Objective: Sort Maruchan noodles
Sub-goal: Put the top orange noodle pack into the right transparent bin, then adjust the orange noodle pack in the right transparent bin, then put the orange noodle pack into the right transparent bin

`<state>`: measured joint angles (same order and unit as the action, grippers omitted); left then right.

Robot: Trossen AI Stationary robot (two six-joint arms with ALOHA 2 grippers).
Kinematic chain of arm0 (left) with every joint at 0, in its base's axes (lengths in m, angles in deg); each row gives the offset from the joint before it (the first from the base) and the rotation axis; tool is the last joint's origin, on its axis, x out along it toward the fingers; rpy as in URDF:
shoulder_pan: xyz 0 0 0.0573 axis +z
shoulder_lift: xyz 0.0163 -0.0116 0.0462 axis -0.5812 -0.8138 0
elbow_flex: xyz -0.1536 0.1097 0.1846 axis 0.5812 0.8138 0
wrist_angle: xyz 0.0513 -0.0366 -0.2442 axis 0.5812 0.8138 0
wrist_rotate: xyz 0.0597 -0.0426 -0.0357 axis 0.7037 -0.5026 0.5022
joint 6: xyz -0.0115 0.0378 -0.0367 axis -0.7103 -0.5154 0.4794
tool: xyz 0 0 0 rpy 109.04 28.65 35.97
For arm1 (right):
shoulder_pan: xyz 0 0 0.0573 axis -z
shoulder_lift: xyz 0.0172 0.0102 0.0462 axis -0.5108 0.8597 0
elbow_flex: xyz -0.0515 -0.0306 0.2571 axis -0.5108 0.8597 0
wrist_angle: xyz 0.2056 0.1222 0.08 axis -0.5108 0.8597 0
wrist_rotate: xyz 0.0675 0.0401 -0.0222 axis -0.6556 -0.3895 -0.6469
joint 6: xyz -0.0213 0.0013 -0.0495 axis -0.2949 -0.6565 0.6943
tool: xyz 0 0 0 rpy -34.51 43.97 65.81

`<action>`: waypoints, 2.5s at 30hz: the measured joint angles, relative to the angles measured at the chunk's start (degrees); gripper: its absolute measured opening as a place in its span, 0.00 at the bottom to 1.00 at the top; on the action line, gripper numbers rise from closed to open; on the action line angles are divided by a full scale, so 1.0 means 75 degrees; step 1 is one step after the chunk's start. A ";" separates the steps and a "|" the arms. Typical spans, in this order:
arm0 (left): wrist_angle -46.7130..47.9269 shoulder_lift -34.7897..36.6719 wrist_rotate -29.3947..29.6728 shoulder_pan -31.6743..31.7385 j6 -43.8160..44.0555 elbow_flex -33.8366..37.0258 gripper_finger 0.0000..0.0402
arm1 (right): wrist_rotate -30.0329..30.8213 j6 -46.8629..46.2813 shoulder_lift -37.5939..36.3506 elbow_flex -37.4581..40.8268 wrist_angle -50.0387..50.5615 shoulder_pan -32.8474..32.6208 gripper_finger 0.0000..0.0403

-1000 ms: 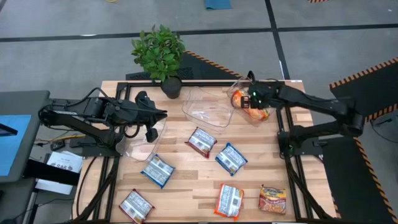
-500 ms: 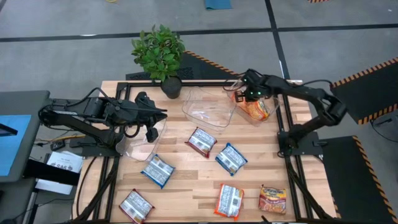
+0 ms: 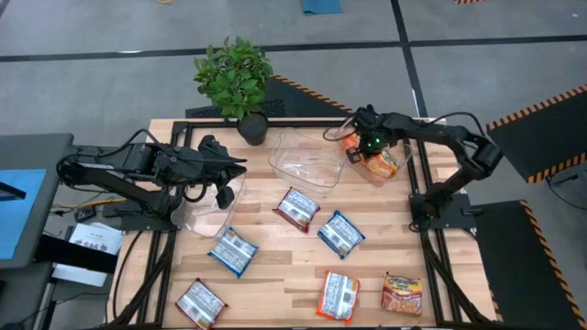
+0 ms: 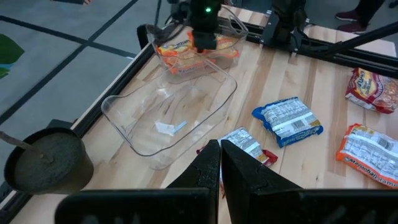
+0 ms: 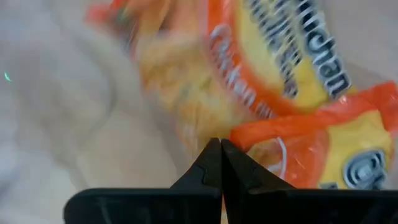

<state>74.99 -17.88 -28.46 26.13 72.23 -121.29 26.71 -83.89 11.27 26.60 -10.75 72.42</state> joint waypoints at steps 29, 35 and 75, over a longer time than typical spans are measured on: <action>0.0003 0.0000 -0.0002 0.0002 -0.0046 0.0000 0.00 | 0.0542 -0.0020 0.0007 0.0422 0.0155 -0.0260 0.04; 0.0003 0.0000 0.0002 0.0000 0.0064 0.0000 0.00 | 0.0582 0.0094 0.0207 0.0539 0.0359 -0.0513 0.04; 0.0003 -0.0003 0.0347 0.0002 -0.0370 0.0000 0.00 | -0.1211 -0.1834 -0.4257 0.0536 -0.1014 -0.2495 0.09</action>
<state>75.02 -17.91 -25.86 26.15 69.46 -121.29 17.62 -97.64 -20.66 30.62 -18.36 53.71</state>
